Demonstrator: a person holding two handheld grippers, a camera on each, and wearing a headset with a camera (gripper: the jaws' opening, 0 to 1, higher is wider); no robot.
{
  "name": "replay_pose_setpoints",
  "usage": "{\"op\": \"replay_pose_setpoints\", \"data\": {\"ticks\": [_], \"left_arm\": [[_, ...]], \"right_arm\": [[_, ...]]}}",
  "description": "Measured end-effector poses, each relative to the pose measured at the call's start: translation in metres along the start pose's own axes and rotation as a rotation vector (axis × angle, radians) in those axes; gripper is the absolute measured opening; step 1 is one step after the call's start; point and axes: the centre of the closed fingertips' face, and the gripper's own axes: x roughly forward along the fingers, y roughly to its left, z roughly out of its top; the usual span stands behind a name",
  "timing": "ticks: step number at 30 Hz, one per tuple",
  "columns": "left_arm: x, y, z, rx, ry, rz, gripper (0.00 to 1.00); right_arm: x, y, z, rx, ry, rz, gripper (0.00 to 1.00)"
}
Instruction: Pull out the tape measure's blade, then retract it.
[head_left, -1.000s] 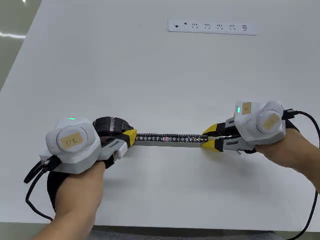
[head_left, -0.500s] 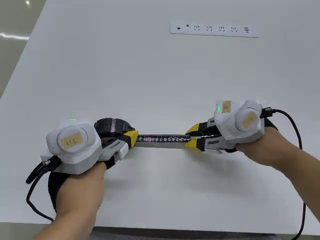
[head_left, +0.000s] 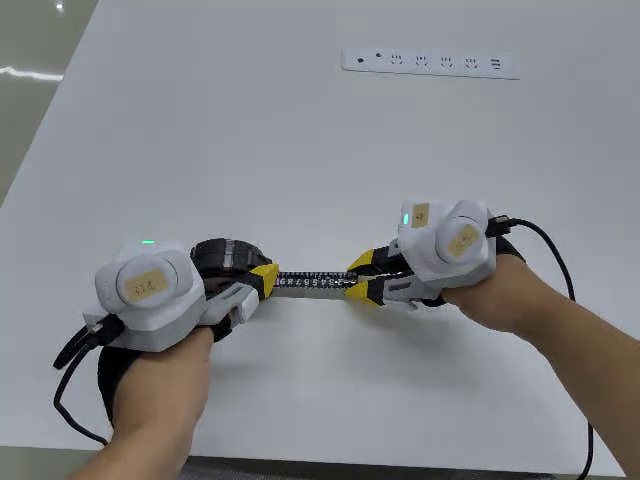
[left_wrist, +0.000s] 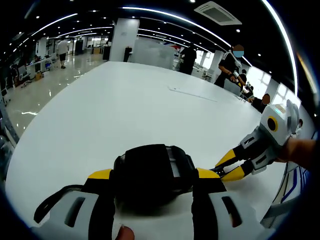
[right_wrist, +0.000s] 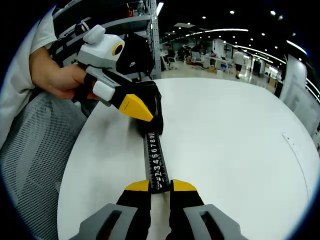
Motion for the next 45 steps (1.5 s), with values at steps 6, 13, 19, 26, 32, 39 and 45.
{"op": "replay_pose_setpoints", "data": {"ticks": [6, 13, 19, 26, 32, 39, 45], "left_arm": [[0.0, 0.0, 0.0, -0.001, -0.001, -0.001, 0.57], [-0.001, 0.0, 0.0, -0.008, -0.001, -0.004, 0.57], [-0.001, 0.0, 0.001, -0.009, -0.001, -0.004, 0.57], [-0.002, -0.001, 0.001, -0.014, -0.002, -0.006, 0.57], [-0.002, -0.001, 0.001, -0.013, 0.0, -0.006, 0.57], [-0.001, 0.001, 0.001, -0.014, -0.002, -0.007, 0.58], [0.0, 0.001, 0.001, -0.012, -0.004, -0.008, 0.58]], "right_arm": [[0.008, 0.001, 0.008, -0.004, -0.006, 0.012, 0.1], [0.015, 0.001, 0.013, -0.009, -0.01, 0.017, 0.1], [0.022, 0.003, 0.019, -0.01, -0.015, 0.024, 0.09], [0.031, 0.004, 0.028, -0.007, -0.03, 0.031, 0.1], [0.04, 0.006, 0.035, -0.004, -0.043, 0.036, 0.1], [0.048, 0.008, 0.044, -0.003, -0.055, 0.04, 0.1], [0.054, 0.01, 0.049, -0.001, -0.065, 0.042, 0.1]]}}
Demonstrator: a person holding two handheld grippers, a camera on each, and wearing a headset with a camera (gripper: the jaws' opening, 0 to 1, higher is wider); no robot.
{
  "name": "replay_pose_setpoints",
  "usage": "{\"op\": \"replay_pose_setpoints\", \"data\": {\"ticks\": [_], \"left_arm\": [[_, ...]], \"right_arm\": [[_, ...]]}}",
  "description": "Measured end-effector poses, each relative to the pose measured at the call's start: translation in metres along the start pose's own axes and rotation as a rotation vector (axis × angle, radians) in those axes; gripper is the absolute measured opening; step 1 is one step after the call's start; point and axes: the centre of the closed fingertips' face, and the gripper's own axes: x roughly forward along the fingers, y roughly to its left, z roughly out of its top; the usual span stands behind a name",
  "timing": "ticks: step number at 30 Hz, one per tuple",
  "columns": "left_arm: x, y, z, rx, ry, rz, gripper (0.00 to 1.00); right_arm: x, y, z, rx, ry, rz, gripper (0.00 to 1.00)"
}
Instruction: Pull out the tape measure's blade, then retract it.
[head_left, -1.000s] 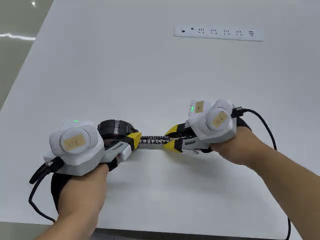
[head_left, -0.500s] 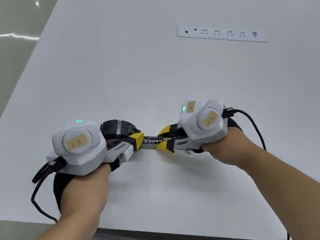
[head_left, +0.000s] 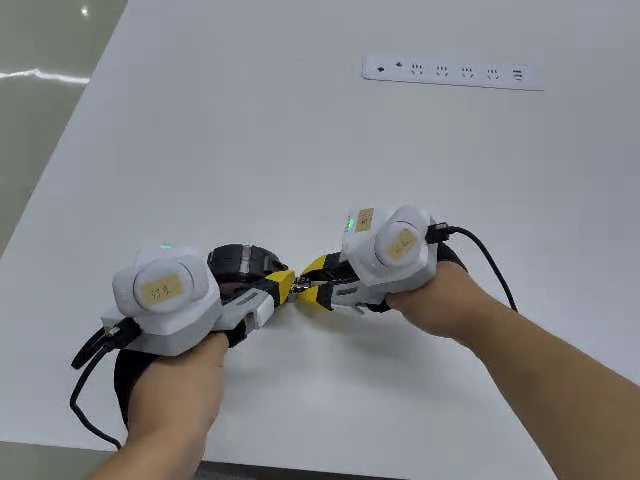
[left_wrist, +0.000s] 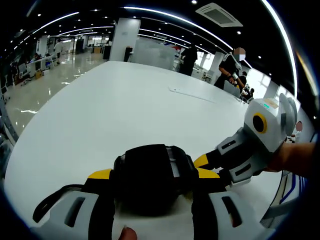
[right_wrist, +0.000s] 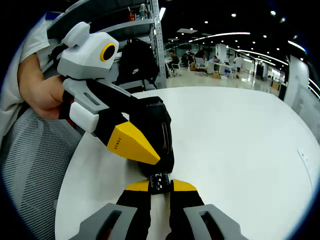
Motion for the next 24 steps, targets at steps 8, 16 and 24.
{"op": "replay_pose_setpoints", "data": {"ticks": [8, 16, 24], "left_arm": [[0.0001, 0.0002, 0.0002, -0.002, -0.004, 0.0, 0.58], [-0.0001, -0.0008, -0.0001, 0.017, -0.005, -0.008, 0.6], [0.0, -0.002, -0.0005, 0.021, 0.006, -0.012, 0.61]], "right_arm": [[0.0034, 0.0003, 0.0025, 0.004, -0.011, -0.001, 0.1], [0.0033, 0.0025, 0.0024, 0.024, -0.014, -0.002, 0.12], [-0.0007, 0.0, 0.0032, 0.049, -0.018, -0.015, 0.2]]}}
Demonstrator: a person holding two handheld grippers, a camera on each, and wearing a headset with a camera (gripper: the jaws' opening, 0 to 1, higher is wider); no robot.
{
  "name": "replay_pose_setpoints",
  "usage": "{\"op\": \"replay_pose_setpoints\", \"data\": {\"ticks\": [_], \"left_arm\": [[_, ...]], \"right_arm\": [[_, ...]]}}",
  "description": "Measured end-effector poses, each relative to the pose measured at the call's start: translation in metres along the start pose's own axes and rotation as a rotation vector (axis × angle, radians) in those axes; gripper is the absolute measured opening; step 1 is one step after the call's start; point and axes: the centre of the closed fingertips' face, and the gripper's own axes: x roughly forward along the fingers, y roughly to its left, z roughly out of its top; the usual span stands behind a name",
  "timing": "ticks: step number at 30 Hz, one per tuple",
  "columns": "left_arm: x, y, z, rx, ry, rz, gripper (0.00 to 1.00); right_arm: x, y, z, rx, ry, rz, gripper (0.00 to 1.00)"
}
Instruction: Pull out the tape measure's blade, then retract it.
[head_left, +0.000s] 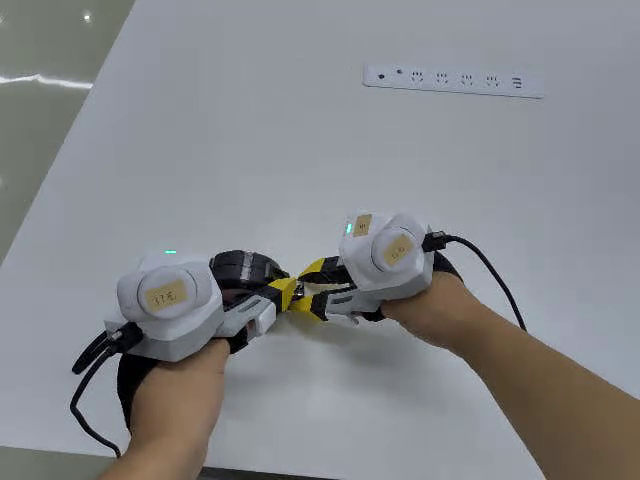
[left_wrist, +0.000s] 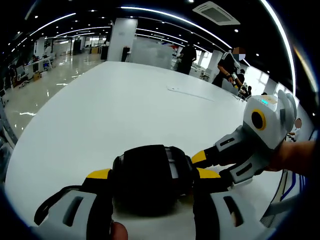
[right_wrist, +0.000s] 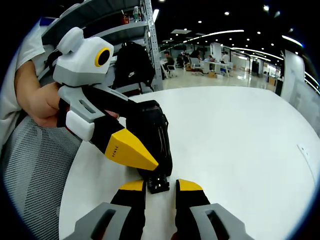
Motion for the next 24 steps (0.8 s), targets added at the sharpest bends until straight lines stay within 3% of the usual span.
{"op": "replay_pose_setpoints", "data": {"ticks": [5, 11, 24], "left_arm": [[-0.001, -0.001, 0.0, 0.01, 0.004, -0.005, 0.61], [-0.008, 0.001, 0.003, 0.039, -0.008, -0.025, 0.62], [-0.024, 0.002, 0.011, 0.15, -0.036, -0.074, 0.64]], "right_arm": [[-0.004, 0.001, 0.001, 0.006, -0.005, -0.006, 0.22], [-0.014, 0.003, 0.001, 0.038, -0.025, -0.019, 0.33], [-0.041, 0.0, -0.002, 0.09, -0.063, -0.083, 0.5]]}}
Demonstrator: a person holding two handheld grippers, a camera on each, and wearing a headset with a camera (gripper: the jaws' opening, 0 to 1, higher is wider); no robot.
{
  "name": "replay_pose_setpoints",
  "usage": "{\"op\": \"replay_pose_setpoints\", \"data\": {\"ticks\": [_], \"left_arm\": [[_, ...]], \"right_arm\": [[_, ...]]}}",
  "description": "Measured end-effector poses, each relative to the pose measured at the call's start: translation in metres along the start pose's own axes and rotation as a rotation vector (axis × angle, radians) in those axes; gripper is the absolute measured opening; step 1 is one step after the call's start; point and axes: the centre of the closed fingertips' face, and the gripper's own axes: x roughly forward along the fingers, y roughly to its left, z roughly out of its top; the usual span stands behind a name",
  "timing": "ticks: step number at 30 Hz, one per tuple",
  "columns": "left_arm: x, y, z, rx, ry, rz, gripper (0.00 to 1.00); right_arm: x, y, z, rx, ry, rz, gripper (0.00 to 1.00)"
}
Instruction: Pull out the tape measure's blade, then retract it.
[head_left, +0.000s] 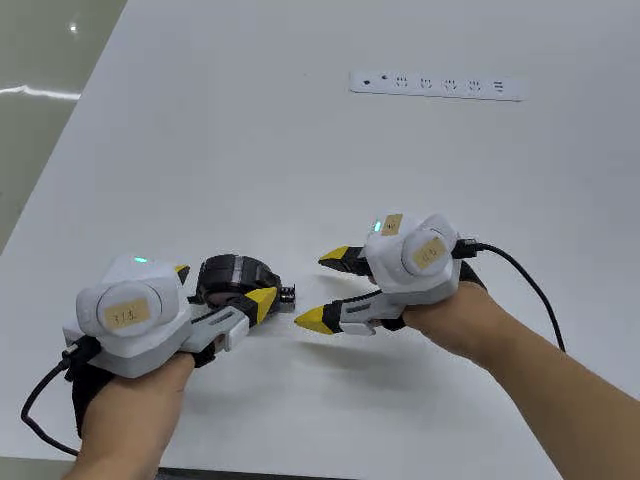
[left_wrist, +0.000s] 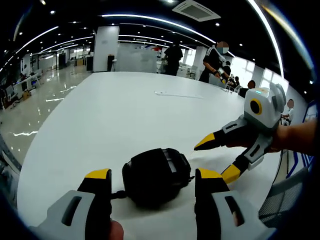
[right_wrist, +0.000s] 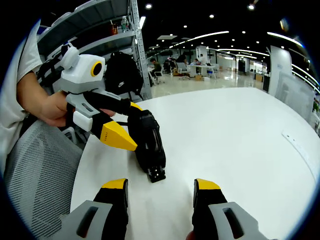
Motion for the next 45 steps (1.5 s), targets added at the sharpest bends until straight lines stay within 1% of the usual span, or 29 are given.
{"op": "replay_pose_setpoints", "data": {"ticks": [2, 4, 6, 8, 11, 13, 15, 16, 20, 25, 27, 32, 34, 37, 39, 41, 45], "left_arm": [[-0.002, -0.001, 0.001, 0.018, -0.004, -0.014, 0.64], [-0.004, -0.002, 0.0, 0.028, 0.002, -0.023, 0.62], [-0.007, 0.001, 0.0, 0.035, 0.002, -0.026, 0.62], [-0.008, 0.002, 0.0, 0.031, -0.001, -0.035, 0.63], [-0.012, -0.001, 0.0, 0.048, 0.001, -0.053, 0.64], [-0.015, -0.001, 0.001, 0.05, 0.0, -0.066, 0.65], [-0.017, 0.0, 0.003, 0.056, -0.006, -0.07, 0.66], [-0.019, 0.0, 0.003, 0.058, -0.007, -0.075, 0.66], [-0.023, -0.002, 0.001, 0.081, -0.006, -0.103, 0.67], [-0.028, -0.002, -0.003, 0.109, 0.016, -0.132, 0.69], [-0.031, -0.002, -0.002, 0.113, 0.014, -0.143, 0.69], [-0.037, 0.002, -0.001, 0.145, 0.014, -0.156, 0.7], [-0.039, 0.002, 0.0, 0.153, 0.012, -0.164, 0.71], [-0.042, 0.003, -0.002, 0.183, 0.02, -0.174, 0.71], [-0.044, 0.003, -0.002, 0.195, 0.021, -0.184, 0.72], [-0.046, 0.005, -0.003, 0.213, 0.027, -0.184, 0.73], [-0.05, 0.008, -0.004, 0.22, 0.03, -0.189, 0.75]], "right_arm": [[-0.004, -0.001, -0.003, 0.004, 0.002, -0.014, 0.5], [-0.008, -0.002, -0.005, 0.013, 0.003, -0.024, 0.52], [-0.012, -0.001, -0.006, 0.016, 0.001, -0.036, 0.54], [-0.016, 0.0, -0.008, 0.014, 0.001, -0.044, 0.55], [-0.022, 0.002, -0.01, 0.019, 0.001, -0.05, 0.57], [-0.027, 0.001, -0.011, 0.011, 0.003, -0.067, 0.58], [-0.031, 0.001, -0.013, 0.013, -0.003, -0.073, 0.59], [-0.035, -0.002, -0.015, 0.005, 0.001, -0.089, 0.6], [-0.045, -0.003, -0.02, 0.011, 0.0, -0.104, 0.62], [-0.059, -0.003, -0.023, 0.028, -0.009, -0.12, 0.63], [-0.063, -0.003, -0.026, 0.03, -0.007, -0.127, 0.64], [-0.075, -0.001, -0.031, 0.047, -0.009, -0.138, 0.65], [-0.081, -0.002, -0.034, 0.05, -0.01, -0.153, 0.66], [-0.088, -0.002, -0.038, 0.073, -0.018, -0.162, 0.67], [-0.092, -0.001, -0.041, 0.076, -0.013, -0.17, 0.68], [-0.096, 0.0, -0.043, 0.083, -0.013, -0.176, 0.68], [-0.104, 0.001, -0.048, 0.09, -0.009, -0.188, 0.69]]}}
